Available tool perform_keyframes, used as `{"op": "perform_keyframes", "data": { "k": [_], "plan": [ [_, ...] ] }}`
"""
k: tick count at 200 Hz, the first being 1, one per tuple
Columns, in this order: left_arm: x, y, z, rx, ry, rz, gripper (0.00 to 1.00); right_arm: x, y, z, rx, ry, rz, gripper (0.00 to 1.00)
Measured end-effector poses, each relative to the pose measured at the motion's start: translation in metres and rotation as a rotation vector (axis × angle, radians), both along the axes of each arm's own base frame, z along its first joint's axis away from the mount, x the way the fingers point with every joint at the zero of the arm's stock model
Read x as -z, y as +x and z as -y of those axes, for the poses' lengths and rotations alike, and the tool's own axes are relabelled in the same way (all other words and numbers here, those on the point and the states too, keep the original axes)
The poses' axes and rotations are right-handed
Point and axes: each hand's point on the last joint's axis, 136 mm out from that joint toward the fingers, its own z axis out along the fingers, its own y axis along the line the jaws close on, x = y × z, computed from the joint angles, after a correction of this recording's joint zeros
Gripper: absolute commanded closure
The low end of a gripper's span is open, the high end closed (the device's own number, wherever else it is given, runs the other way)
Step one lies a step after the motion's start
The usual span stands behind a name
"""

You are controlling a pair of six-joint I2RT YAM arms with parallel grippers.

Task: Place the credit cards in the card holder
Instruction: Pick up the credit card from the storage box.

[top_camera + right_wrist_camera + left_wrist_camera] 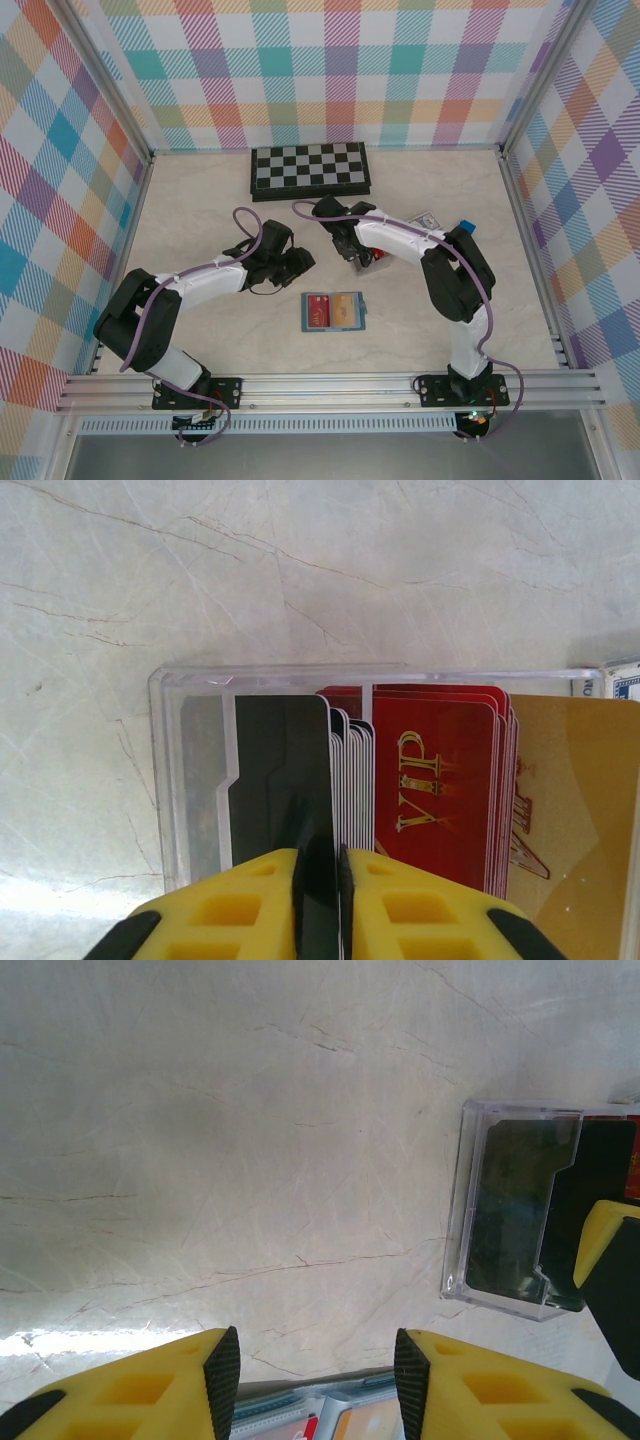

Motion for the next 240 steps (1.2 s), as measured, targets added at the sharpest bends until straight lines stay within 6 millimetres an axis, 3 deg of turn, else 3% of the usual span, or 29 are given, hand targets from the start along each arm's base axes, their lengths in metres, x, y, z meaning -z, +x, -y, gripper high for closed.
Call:
{"op": "perform_keyframes", "data": {
  "k": [159, 180, 201, 240],
  "plan": [
    [-0.001, 0.0, 0.001, 0.002, -0.004, 0.002, 0.53, -0.019, -0.007, -0.002, 0.001, 0.066, -0.004, 0.99],
    [-0.004, 0.003, 0.004, 0.006, -0.02, 0.018, 0.52, -0.036, -0.012, -0.004, 0.007, 0.135, -0.001, 0.99],
    [-0.014, 0.005, 0.007, 0.013, -0.05, 0.049, 0.49, -0.069, -0.017, -0.01, 0.007, 0.246, 0.032, 0.99],
    [-0.056, 0.01, 0.02, 0.046, -0.16, 0.155, 0.41, -0.118, -0.036, -0.01, 0.038, 0.528, 0.053, 0.99]
  ]
}}
